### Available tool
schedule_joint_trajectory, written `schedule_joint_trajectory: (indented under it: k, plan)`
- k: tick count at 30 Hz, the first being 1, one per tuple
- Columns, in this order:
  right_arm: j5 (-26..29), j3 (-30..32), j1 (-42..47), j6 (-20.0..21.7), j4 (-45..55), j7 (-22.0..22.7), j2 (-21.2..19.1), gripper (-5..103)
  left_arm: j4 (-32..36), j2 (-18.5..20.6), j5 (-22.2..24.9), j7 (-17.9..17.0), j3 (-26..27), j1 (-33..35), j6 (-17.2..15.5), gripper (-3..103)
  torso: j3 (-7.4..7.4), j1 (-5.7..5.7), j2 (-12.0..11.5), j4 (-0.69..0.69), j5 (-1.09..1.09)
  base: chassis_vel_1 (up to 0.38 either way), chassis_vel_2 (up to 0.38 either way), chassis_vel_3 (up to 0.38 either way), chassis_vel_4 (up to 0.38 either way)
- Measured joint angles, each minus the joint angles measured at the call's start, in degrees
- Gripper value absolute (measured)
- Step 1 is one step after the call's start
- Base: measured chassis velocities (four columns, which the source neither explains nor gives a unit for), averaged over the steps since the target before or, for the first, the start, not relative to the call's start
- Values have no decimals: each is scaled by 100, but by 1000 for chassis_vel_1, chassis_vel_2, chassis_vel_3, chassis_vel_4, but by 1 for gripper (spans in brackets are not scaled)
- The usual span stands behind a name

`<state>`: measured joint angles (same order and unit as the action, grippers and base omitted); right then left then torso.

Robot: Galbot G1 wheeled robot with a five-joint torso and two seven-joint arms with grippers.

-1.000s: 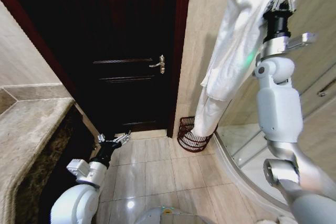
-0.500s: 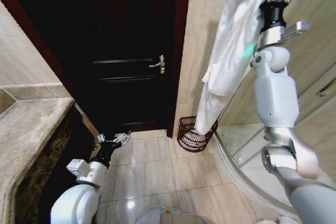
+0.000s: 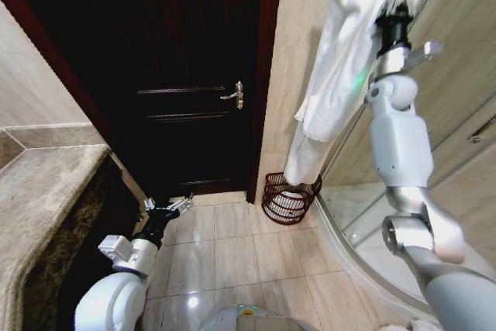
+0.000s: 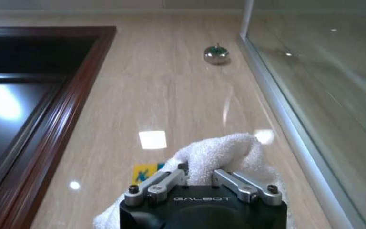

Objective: Discard the used towel into the hamper.

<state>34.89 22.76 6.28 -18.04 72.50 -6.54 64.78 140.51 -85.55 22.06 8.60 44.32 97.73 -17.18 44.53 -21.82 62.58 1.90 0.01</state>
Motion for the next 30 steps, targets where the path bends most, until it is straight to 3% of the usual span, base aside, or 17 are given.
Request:
schedule_joint_trajectory:
  k: [30]
  plan:
    - [-97, 206, 1219, -662, -315, -274, 150, 6, 0, 0, 0, 0, 0, 0, 0, 100, 0, 0, 0, 1, 0, 0, 0, 0, 0]
